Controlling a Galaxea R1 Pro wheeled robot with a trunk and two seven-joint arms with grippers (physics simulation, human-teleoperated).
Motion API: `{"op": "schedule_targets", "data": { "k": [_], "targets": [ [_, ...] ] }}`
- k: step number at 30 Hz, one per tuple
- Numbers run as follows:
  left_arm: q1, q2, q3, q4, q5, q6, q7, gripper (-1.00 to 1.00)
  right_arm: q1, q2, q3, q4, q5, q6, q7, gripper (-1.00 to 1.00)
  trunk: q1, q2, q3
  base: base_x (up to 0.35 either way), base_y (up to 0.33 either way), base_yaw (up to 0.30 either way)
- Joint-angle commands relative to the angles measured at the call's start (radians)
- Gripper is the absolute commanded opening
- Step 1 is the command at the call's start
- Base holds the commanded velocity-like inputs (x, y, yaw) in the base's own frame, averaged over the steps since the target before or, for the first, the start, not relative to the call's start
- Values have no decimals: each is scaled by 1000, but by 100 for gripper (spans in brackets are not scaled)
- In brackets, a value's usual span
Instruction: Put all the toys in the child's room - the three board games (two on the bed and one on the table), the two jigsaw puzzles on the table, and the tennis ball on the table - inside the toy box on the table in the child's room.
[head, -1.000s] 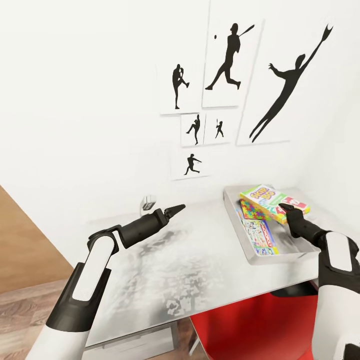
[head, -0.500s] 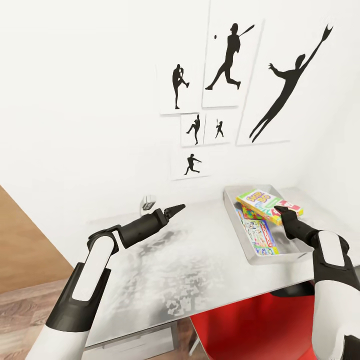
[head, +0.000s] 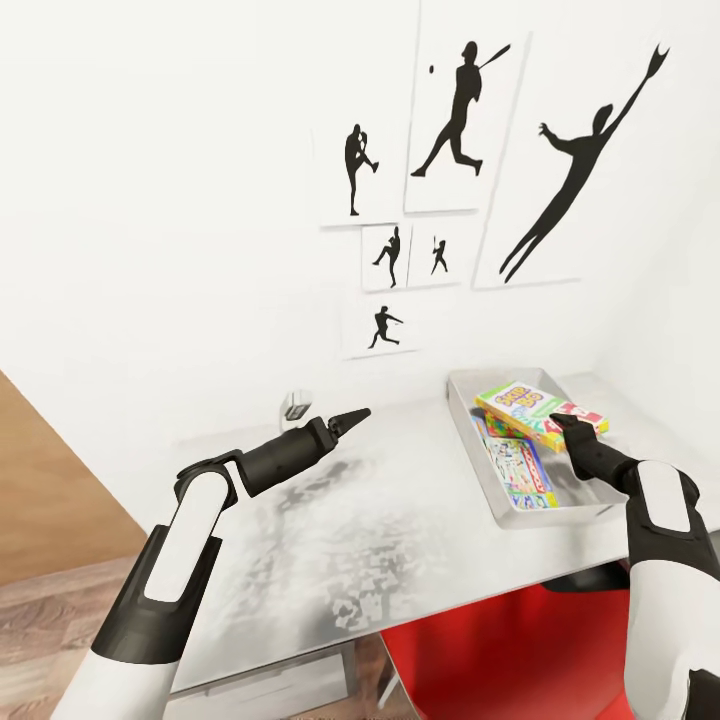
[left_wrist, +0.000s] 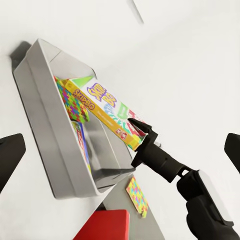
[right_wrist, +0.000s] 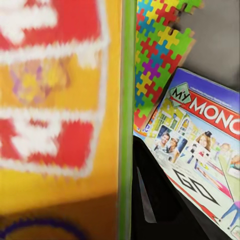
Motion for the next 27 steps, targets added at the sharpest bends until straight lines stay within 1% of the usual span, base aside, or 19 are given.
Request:
{"op": "schedule_targets", "data": {
  "k": [1,15,27],
  "targets": [
    [-1,-1,1,0,-4,4,-5,100,-1,0,-1,-1,-12,3,-10,-100,1,-2,-3,0,0,0],
    [-1,0,2,-1,-4,4,-9,100,-15,1,-1,5,-12,3,-13,-100,1,-2,-25,0,0,0],
    [-1,0,2,-2,-4,4,-9,100,-42,0,-1,13,-10,2,-13,-100,1,-2,-44,0,0,0]
  ]
}}
